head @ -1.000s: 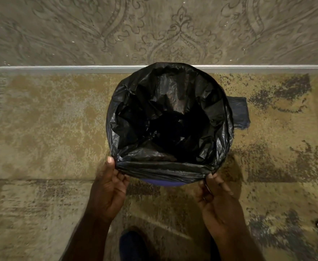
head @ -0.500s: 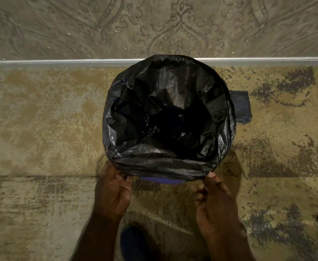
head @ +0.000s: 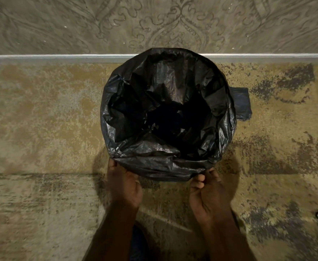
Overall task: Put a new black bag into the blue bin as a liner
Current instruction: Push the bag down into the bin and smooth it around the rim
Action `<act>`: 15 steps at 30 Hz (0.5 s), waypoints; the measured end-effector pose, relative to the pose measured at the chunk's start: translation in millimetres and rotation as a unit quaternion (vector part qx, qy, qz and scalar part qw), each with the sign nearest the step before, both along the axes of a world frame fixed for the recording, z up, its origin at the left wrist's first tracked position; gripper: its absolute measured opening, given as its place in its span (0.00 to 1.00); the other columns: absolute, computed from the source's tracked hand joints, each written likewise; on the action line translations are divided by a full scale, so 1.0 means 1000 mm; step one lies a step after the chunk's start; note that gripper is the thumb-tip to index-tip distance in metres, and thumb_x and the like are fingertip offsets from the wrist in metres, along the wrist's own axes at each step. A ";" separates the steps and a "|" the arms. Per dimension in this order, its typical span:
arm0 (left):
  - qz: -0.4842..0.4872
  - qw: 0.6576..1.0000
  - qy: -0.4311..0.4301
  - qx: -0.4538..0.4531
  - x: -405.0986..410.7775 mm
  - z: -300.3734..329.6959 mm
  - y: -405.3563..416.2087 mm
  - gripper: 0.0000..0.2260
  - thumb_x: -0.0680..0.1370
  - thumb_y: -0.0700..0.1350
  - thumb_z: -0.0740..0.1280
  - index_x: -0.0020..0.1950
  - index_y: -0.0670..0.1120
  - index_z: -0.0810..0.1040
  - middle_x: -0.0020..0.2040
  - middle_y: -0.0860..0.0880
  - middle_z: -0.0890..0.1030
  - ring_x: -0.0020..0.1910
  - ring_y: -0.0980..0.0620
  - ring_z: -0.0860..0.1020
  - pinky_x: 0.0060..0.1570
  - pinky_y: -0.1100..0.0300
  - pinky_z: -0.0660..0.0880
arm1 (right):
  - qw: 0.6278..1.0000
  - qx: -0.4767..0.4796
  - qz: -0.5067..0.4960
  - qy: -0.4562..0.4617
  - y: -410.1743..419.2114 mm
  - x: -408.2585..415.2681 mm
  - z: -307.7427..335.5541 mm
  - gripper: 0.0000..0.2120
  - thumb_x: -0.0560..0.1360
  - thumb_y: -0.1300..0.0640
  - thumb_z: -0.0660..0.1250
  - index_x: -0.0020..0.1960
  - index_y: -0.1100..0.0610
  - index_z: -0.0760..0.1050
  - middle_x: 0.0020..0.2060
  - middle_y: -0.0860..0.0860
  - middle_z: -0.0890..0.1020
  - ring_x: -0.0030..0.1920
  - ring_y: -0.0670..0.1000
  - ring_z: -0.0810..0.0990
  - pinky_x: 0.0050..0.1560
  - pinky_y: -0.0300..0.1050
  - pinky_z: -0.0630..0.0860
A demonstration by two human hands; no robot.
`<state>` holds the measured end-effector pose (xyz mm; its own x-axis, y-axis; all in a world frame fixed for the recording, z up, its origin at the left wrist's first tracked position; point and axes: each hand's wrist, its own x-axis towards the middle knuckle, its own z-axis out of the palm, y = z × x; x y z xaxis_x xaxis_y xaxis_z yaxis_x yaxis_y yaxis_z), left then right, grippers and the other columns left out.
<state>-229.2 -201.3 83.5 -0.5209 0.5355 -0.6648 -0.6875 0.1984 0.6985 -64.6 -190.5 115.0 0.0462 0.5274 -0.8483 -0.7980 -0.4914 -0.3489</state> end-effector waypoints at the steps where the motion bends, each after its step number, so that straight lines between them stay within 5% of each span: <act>1: -0.003 1.000 0.006 -0.012 0.001 -0.001 0.002 0.17 0.81 0.35 0.55 0.69 0.41 0.72 0.62 0.41 0.80 0.59 0.43 0.80 0.54 0.50 0.80 | 1.000 -0.017 0.004 0.003 0.008 -0.001 0.001 0.16 0.82 0.68 0.51 0.45 0.55 0.72 0.27 0.47 0.80 0.21 0.41 0.71 0.18 0.32 0.65; 5: -0.028 0.996 0.039 -0.078 -0.002 -0.004 0.010 0.14 0.83 0.41 0.52 0.61 0.42 0.75 0.52 0.46 0.81 0.52 0.45 0.79 0.46 0.51 0.79 | 0.998 -0.012 0.029 -0.048 0.009 0.000 -0.008 0.16 0.81 0.68 0.51 0.45 0.54 0.73 0.28 0.47 0.79 0.21 0.42 0.70 0.18 0.32 0.65; 9: -0.035 0.994 0.085 -0.061 -0.016 -0.008 0.012 0.16 0.79 0.35 0.58 0.66 0.36 0.72 0.61 0.36 0.78 0.60 0.36 0.77 0.61 0.39 0.73 | 0.995 0.018 0.060 -0.077 0.017 0.004 -0.014 0.18 0.80 0.68 0.55 0.43 0.54 0.80 0.34 0.49 0.81 0.25 0.42 0.73 0.22 0.34 0.69; 13: -0.090 0.981 0.164 -0.054 -0.033 -0.004 0.015 0.13 0.76 0.30 0.61 0.57 0.42 0.77 0.50 0.44 0.82 0.51 0.42 0.79 0.49 0.49 0.76 | 0.980 0.047 0.127 -0.142 0.020 0.011 -0.012 0.09 0.79 0.67 0.60 0.57 0.62 0.75 0.47 0.56 0.81 0.42 0.49 0.79 0.41 0.43 0.77; 15: -0.038 0.981 0.170 -0.081 -0.046 -0.003 0.017 0.10 0.78 0.34 0.61 0.52 0.48 0.76 0.48 0.46 0.80 0.48 0.45 0.77 0.45 0.52 0.74 | 0.976 0.031 0.107 -0.188 0.028 0.022 -0.008 0.05 0.80 0.64 0.60 0.54 0.59 0.73 0.42 0.54 0.79 0.41 0.49 0.77 0.41 0.43 0.75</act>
